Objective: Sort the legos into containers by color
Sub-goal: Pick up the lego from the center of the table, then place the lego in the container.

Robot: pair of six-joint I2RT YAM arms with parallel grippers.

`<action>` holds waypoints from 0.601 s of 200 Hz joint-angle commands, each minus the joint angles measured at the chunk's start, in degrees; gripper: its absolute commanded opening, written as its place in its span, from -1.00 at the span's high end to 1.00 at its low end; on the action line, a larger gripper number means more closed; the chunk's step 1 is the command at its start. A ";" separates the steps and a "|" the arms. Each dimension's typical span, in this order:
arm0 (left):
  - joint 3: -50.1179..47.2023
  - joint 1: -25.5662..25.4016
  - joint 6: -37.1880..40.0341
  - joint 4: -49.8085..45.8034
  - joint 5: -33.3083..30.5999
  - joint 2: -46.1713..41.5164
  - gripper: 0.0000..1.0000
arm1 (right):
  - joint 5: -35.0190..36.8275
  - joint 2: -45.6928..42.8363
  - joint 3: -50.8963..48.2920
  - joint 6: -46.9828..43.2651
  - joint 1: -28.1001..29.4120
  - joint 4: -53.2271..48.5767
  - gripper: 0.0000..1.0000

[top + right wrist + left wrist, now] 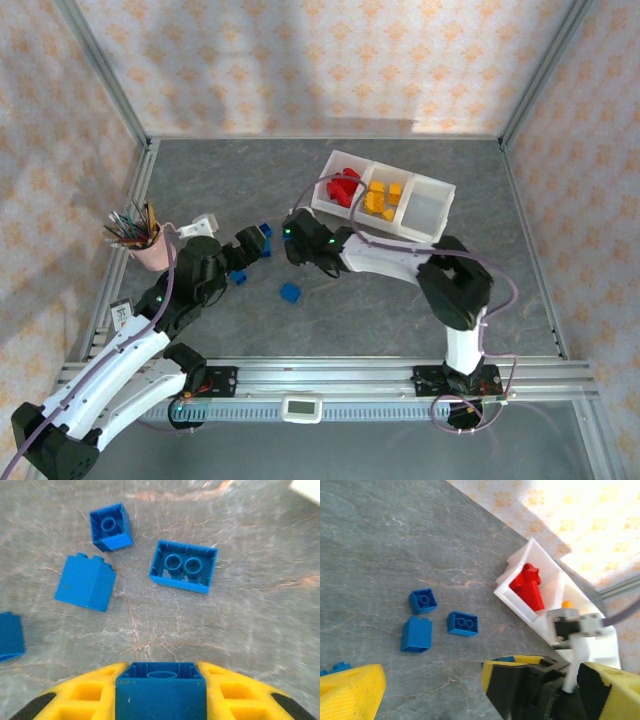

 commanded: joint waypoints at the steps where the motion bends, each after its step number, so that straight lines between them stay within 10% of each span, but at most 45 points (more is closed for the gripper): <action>1: 2.17 0.33 1.53 2.86 3.95 2.05 -0.98 | 2.52 -7.02 -5.18 3.68 -2.00 0.21 0.42; 120: 3.25 -8.77 -0.84 20.62 8.20 19.08 -0.98 | 14.85 -25.44 -17.14 3.82 -27.64 -4.34 0.42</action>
